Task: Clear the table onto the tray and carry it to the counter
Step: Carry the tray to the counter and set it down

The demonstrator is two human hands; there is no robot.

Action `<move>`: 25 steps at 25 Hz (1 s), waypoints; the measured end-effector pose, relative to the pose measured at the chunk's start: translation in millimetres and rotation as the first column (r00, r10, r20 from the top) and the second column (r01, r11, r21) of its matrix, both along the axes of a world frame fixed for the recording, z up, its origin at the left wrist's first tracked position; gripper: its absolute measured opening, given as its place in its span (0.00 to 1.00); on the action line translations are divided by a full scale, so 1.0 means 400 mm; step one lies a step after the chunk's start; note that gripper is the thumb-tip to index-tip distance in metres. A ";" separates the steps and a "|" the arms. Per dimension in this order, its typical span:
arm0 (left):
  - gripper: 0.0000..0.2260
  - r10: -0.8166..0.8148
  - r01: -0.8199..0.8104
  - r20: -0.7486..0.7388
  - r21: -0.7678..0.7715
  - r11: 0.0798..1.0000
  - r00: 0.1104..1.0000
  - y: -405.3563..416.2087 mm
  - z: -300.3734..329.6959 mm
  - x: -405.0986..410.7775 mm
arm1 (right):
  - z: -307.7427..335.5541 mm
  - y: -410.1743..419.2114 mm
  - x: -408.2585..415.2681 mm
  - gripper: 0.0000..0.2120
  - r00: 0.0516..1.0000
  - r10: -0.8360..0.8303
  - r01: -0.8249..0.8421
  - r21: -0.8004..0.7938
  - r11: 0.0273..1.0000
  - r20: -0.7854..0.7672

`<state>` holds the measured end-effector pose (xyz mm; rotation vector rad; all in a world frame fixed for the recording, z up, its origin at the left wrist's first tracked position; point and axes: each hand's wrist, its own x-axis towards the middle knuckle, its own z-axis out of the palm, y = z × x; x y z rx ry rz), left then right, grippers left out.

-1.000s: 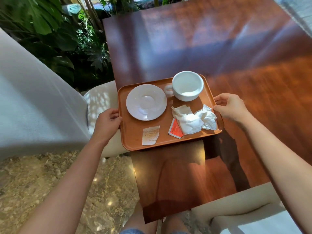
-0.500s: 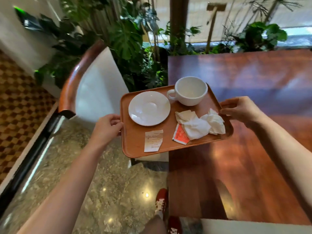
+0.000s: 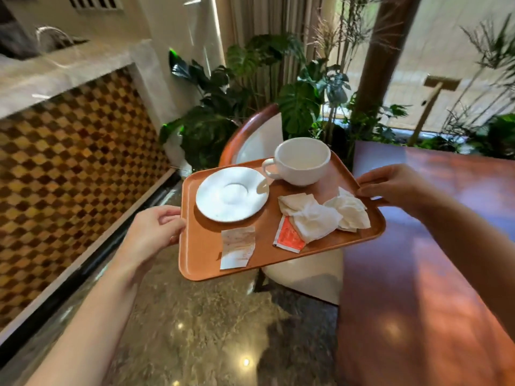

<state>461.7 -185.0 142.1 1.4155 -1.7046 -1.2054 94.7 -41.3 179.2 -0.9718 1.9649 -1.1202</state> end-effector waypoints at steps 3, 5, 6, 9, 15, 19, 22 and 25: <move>0.06 0.060 -0.060 -0.003 0.002 0.998 0.998 -0.044 0.026 0.138 | 0.022 -0.087 0.127 0.10 0.998 0.059 -0.059 -0.021 0.998 -0.011; 0.06 0.083 -0.083 -0.004 -0.001 0.997 0.997 -0.080 0.046 0.227 | 0.032 -0.146 0.209 0.13 0.995 0.104 -0.104 -0.021 0.994 -0.002; 0.06 0.097 -0.097 -0.014 0.002 0.995 0.995 -0.102 0.058 0.275 | 0.032 -0.180 0.254 0.14 0.992 0.127 -0.127 -0.022 0.992 0.008; 0.06 0.145 -0.145 0.006 -0.002 0.989 0.989 -0.171 0.088 0.388 | 0.030 -0.280 0.362 0.10 0.987 0.157 -0.156 -0.035 0.987 0.033; 0.08 0.241 -0.241 0.047 -0.007 0.970 0.969 -0.323 0.106 0.545 | 0.029 -0.515 0.517 0.09 0.980 0.199 -0.199 -0.003 0.980 0.028; 0.06 0.324 -0.324 0.043 -0.004 0.946 0.945 -0.452 0.091 0.608 | 0.026 -0.716 0.572 0.11 0.962 0.271 -0.271 0.002 0.962 0.004; 0.06 0.403 -0.403 0.028 -0.008 0.915 0.915 -0.568 0.082 0.648 | 0.028 -0.903 0.602 0.09 0.941 0.340 -0.339 0.013 0.941 -0.009; 0.06 0.456 -0.456 0.001 -0.004 0.890 0.890 -0.686 0.081 0.687 | 0.040 -1.091 0.638 0.08 0.914 0.405 -0.405 0.032 0.914 -0.002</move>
